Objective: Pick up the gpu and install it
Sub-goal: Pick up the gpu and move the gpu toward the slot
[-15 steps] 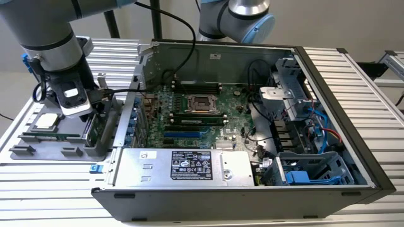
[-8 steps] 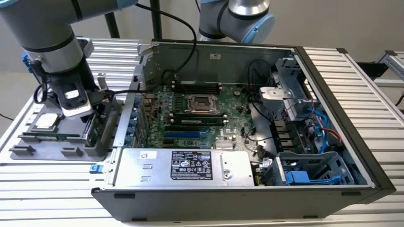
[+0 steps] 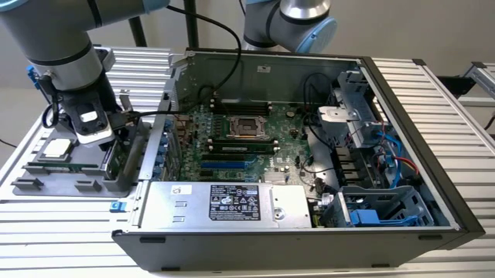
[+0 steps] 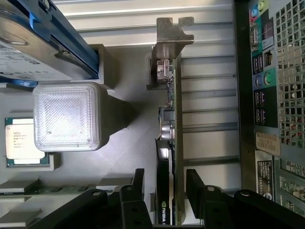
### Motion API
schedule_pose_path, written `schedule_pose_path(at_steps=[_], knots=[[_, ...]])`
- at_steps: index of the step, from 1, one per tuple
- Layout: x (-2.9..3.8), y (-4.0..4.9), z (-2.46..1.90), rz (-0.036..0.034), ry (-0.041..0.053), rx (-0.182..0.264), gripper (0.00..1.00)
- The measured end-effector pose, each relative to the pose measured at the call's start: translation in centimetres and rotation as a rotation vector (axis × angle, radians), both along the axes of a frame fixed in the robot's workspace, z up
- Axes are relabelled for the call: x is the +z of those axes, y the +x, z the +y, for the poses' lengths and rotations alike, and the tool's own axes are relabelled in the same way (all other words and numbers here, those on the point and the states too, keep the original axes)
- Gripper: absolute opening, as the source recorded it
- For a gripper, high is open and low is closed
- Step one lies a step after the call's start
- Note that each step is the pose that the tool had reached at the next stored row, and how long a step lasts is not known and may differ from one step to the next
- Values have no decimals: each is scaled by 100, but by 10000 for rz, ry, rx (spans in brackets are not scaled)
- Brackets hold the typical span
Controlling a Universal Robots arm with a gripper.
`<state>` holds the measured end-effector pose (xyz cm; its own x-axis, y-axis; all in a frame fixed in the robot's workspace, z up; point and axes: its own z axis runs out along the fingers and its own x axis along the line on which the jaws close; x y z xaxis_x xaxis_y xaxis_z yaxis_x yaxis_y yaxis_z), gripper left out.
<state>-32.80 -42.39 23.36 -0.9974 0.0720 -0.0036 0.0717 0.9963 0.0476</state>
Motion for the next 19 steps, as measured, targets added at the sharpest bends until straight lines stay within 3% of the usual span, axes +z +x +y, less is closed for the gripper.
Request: schedule_pose_path(at_steps=[19], knots=[[21, 0, 0, 0, 8, 0, 100]])
